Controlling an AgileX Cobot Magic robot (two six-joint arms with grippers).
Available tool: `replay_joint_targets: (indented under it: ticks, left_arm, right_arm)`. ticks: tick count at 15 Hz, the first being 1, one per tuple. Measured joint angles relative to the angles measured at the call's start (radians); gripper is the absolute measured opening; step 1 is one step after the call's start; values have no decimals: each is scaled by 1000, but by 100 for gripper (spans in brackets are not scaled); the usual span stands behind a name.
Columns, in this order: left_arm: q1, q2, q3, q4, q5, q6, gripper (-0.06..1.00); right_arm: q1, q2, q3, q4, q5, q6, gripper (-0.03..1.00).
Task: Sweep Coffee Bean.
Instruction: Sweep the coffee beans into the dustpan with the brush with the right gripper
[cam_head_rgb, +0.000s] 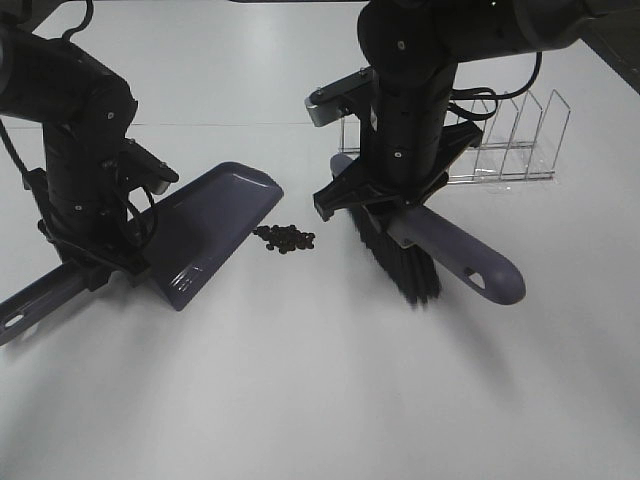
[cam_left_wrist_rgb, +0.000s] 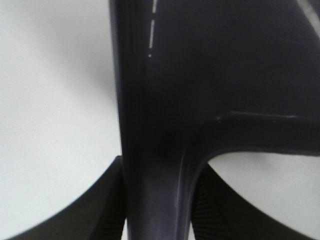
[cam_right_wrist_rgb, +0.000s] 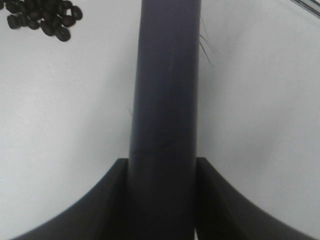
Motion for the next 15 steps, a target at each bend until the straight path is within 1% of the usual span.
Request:
replay_joint_targets:
  ticks: [4, 6, 7, 8, 10, 11, 15]
  left_arm:
    - [0, 0, 0, -36, 11, 31, 33]
    - [0, 0, 0, -55, 12, 49, 33]
    - [0, 2, 0, -59, 12, 52, 33]
    - [0, 2, 0, -61, 12, 52, 33]
    - [0, 2, 0, -82, 18, 52, 33]
    - [0, 2, 0, -85, 18, 52, 33]
    - [0, 2, 0, -90, 19, 52, 33]
  right_arm:
    - [23, 82, -94, 38, 0, -25, 32]
    - [26, 124, -144, 107, -1, -55, 32]
    - [26, 151, -179, 192, -11, -89, 32]
    - [26, 160, -182, 242, -31, -104, 32]
    - [26, 175, -183, 321, -80, -107, 32]
    - [26, 180, -183, 343, -96, -107, 32]
    - [26, 206, -183, 530, -220, -110, 32]
